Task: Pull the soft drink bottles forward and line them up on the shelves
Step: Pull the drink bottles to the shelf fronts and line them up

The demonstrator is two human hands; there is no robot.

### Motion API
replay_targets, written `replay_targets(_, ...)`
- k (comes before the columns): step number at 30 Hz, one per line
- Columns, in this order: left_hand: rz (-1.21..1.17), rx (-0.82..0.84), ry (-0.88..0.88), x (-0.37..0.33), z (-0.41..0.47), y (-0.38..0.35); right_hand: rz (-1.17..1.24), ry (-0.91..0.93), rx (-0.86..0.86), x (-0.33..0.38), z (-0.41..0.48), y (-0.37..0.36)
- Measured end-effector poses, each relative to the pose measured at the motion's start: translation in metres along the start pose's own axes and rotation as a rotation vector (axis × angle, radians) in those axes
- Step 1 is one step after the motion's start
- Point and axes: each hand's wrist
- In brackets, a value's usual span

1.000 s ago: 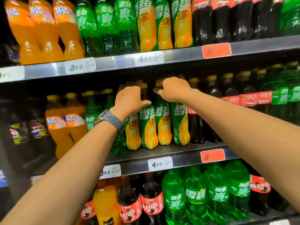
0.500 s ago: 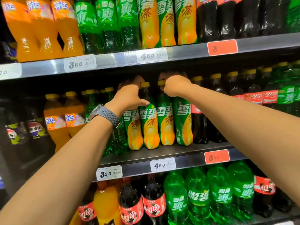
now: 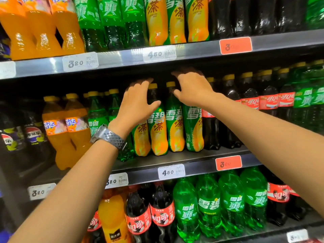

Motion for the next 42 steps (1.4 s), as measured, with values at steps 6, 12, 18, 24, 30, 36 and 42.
replay_targets(6,-0.326,-0.081,0.013,-0.011,-0.092,-0.013,0.284,0.035,-0.061,-0.027,-0.094,0.001)
replay_targets(12,-0.923,0.491,0.32,-0.043,-0.22,-0.067,0.757,-0.292,0.434,-0.043,-0.26,-0.045)
replay_targets(18,-1.05,0.831,0.37,-0.128,-0.284,-0.124,0.868,-0.57,0.731,-0.068,-0.398,-0.083)
replay_targets(24,-0.96,1.054,0.179,-0.22,-0.331,-0.165,0.801,-0.787,0.718,-0.116,-0.51,-0.055)
replay_targets(30,-0.893,1.071,-0.234,-0.331,-0.399,-0.175,0.829,-1.111,0.575,-0.141,-0.622,-0.003)
replay_targets(36,-0.939,1.127,-0.394,-0.443,-0.465,-0.167,0.909,-1.643,0.274,-0.141,-0.714,0.051)
replay_targets(42,-1.249,1.561,-0.085,-0.526,-0.479,-0.179,0.904,-1.873,0.144,-0.166,-0.791,0.097)
Point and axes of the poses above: each hand's wrist, its own z-axis towards the middle knuckle, its own y-axis out of the back of the hand, x = y × z, and after that the axes turned 2 degrees about z, right-handed
